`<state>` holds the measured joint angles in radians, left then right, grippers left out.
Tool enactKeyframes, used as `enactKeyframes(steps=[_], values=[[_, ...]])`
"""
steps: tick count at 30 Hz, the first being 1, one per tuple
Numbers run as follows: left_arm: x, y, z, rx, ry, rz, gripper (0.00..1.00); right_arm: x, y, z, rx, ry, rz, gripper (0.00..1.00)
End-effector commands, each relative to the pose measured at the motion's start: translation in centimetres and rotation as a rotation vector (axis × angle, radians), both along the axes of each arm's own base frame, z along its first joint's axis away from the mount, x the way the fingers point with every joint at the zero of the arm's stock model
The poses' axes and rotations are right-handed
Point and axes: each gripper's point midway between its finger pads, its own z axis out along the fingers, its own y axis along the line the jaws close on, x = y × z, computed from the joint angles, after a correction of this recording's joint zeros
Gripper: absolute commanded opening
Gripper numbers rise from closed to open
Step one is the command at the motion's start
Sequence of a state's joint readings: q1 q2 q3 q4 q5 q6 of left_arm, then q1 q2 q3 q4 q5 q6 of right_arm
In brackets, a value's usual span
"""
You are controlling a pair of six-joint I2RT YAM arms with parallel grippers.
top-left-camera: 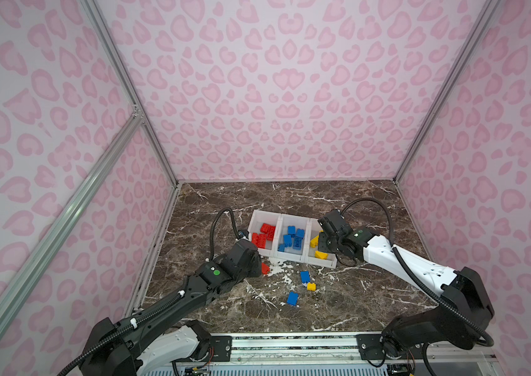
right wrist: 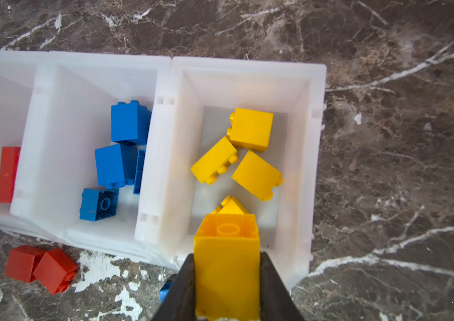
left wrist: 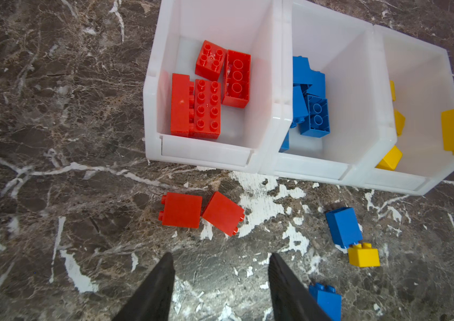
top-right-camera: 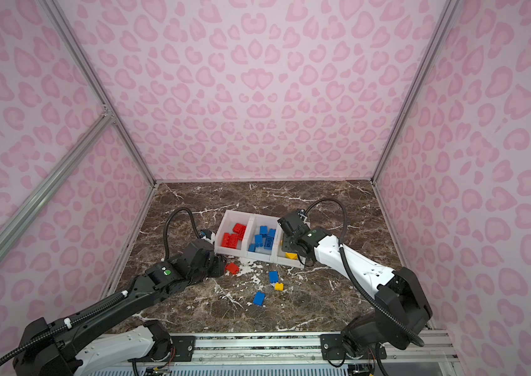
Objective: Sort the legos into containers by color
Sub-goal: 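Carry the yellow brick into the yellow compartment and open the right gripper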
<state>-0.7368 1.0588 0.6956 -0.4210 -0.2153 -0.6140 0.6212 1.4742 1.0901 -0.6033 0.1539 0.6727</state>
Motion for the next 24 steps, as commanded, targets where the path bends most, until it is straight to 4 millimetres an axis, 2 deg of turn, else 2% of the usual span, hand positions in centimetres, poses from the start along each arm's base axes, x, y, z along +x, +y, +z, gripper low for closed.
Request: enactKeyframes(steps=[1, 11, 18, 24], values=[[-0.2, 0.0, -0.1, -0.021, 0.005, 0.013, 0.57, 0.9, -0.5, -0.5, -0.034, 0.029, 0.038, 0.31], [-0.4, 0.4, -0.1, -0.025, 0.000, 0.026, 0.57, 1.2, 1.4, -2.0, 0.059, 0.054, 0.055, 0.32], [-0.4, 0.4, -0.1, -0.026, 0.001, 0.025, 0.57, 1.2, 1.6, -1.6, 0.074, 0.047, 0.056, 0.51], [-0.4, 0.4, -0.1, -0.024, 0.003, 0.025, 0.57, 1.1, 1.6, -1.4, 0.078, 0.044, 0.055, 0.55]])
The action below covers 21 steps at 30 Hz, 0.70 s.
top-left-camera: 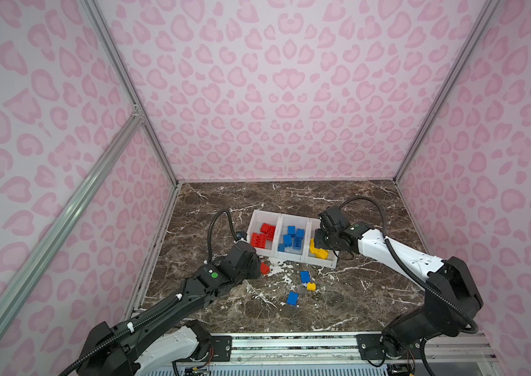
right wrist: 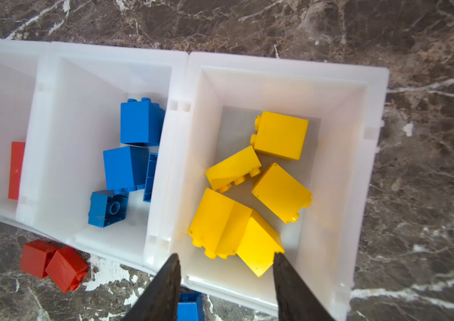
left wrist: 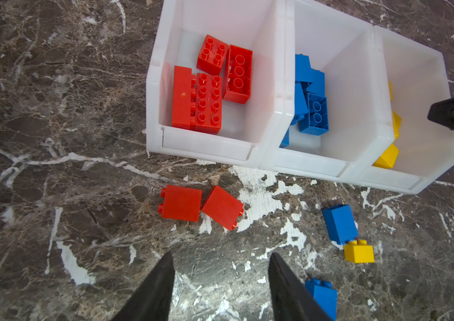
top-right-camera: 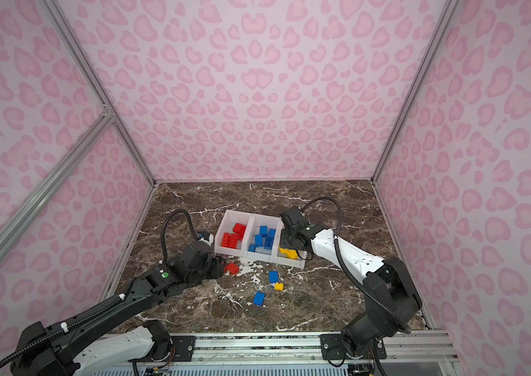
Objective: Sort the legos into containers by color
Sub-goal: 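Carry the yellow brick into the yellow compartment and open the right gripper, then grasp a red brick on the table with the left gripper while the right gripper withdraws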
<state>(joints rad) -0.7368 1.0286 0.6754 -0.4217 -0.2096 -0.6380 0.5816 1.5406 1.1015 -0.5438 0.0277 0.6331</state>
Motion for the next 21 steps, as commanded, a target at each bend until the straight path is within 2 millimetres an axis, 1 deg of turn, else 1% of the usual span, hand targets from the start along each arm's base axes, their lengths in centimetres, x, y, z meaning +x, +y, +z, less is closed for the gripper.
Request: enactKeyframes(steps=[1, 12, 21], values=[[0.0, 0.1, -0.1, 0.000, 0.000, 0.011, 0.57, 0.1, 0.1, 0.2, 0.007, -0.009, -0.002, 0.55], [0.0, 0.1, -0.2, -0.001, 0.002, 0.010, 0.57, -0.3, 0.2, 0.7, 0.016, -0.018, 0.002, 0.55], [0.0, 0.1, -0.4, 0.003, 0.009, 0.009, 0.57, -1.4, 0.7, 0.6, 0.011, -0.013, 0.020, 0.55]])
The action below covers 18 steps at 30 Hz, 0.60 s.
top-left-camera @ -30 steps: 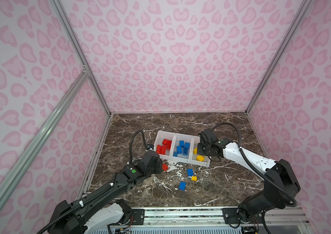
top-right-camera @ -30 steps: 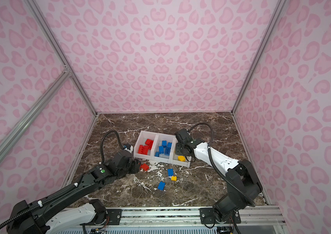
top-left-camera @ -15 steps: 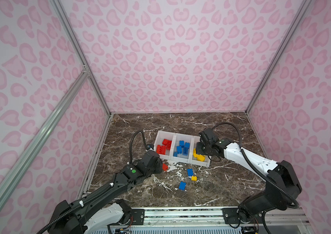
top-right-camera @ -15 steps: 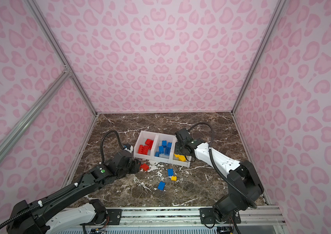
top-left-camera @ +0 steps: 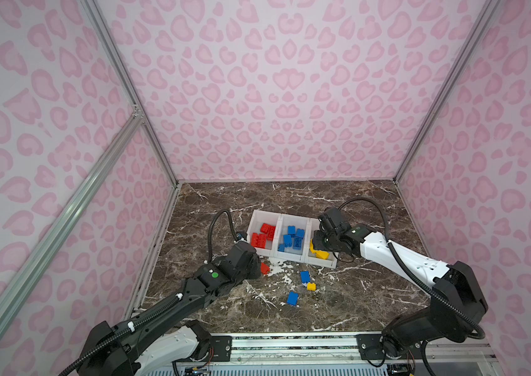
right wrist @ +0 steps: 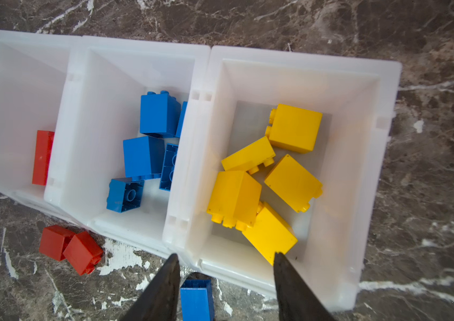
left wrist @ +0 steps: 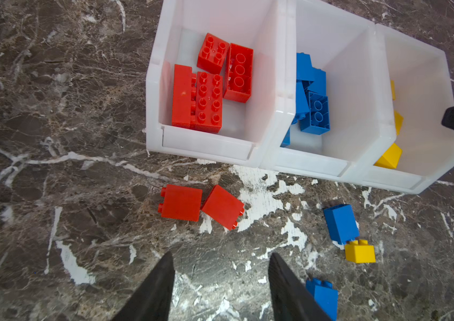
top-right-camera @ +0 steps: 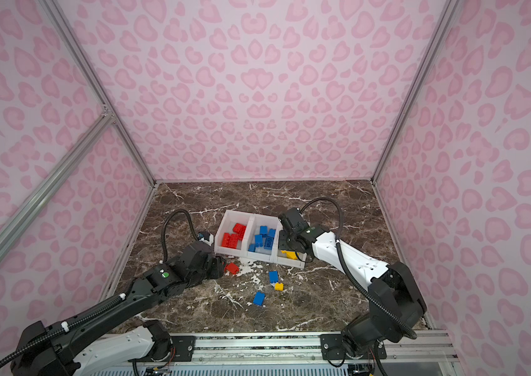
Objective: Sort the legos into containers by color
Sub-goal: 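Grasp a red brick on the table with the left gripper while the right gripper withdraws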
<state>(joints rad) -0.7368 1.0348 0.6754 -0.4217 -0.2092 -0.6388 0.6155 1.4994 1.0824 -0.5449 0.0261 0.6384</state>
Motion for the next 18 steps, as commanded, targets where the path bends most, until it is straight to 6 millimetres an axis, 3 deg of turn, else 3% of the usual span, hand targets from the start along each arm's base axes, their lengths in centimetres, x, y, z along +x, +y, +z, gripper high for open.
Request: enactKeyframes(steps=[1, 9, 18], values=[[0.0, 0.1, -0.2, 0.000, 0.004, 0.010, 0.57, -0.4, -0.1, -0.1, -0.006, 0.004, -0.006, 0.55], [0.1, 0.1, -1.3, 0.032, 0.035, 0.010, 0.57, -1.5, -0.5, -0.1, -0.007, 0.000, -0.013, 0.55], [0.6, 0.3, -4.0, 0.139, 0.167, 0.060, 0.60, -3.0, -1.6, -0.9, 0.000, 0.013, -0.037, 0.55]])
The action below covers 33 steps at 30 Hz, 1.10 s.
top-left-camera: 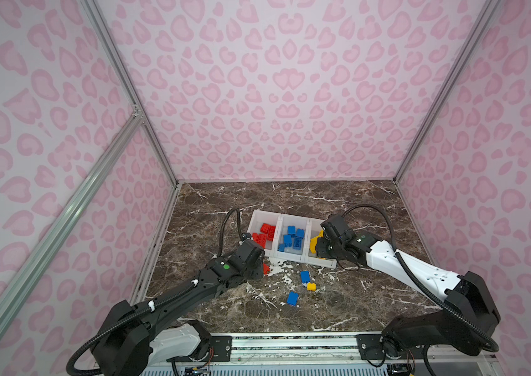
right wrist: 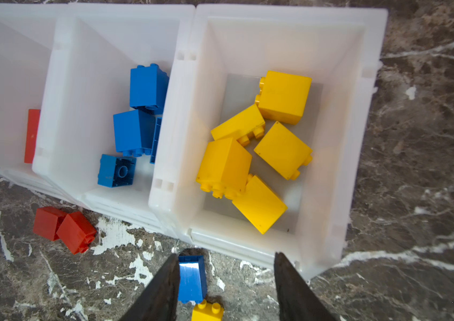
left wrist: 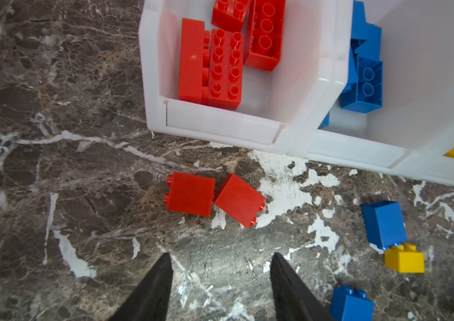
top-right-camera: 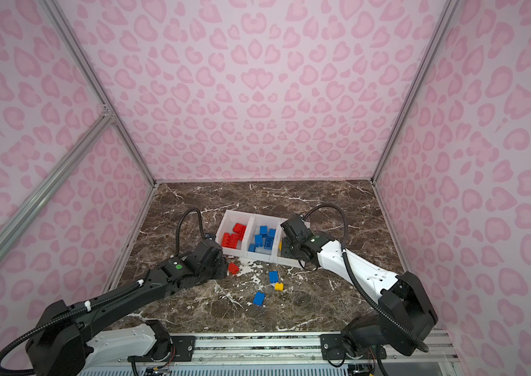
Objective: Sort the legos into containers by color
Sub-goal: 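Grasp a red brick on the table with the left gripper while the right gripper withdraws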
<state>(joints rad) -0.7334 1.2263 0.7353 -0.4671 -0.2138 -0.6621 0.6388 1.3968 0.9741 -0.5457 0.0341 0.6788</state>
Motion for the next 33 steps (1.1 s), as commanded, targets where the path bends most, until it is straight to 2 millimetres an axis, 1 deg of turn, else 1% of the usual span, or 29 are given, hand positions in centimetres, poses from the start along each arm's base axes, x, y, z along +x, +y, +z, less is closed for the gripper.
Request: enactKeyframes(steps=[1, 6, 11, 15, 22, 27, 33], values=[[0.4, 0.4, -0.7, 0.042, 0.043, 0.039, 0.60, -0.5, -0.7, -0.3, -0.010, 0.002, -0.026, 0.55], [1.8, 0.4, -1.2, 0.075, 0.049, 0.043, 0.61, -1.2, -1.4, -0.3, -0.010, -0.002, -0.041, 0.56], [2.6, 0.9, -2.7, 0.137, 0.084, 0.024, 0.61, -1.8, -2.0, -0.6, -0.010, 0.001, -0.053, 0.56], [3.2, 1.0, -4.0, 0.107, 0.124, 0.037, 0.61, -2.2, -2.3, -0.8, -0.005, 0.005, -0.061, 0.56], [4.5, 0.6, -4.7, 0.120, 0.142, 0.007, 0.60, -2.5, -2.5, -1.1, -0.007, 0.010, -0.065, 0.56], [4.5, 0.7, -5.9, 0.142, 0.175, -0.006, 0.59, -2.5, -2.6, -1.1, -0.009, 0.009, -0.069, 0.56], [4.3, 1.3, -6.5, 0.167, 0.182, 0.006, 0.57, -2.6, -2.7, -1.0, -0.013, 0.008, -0.071, 0.56]])
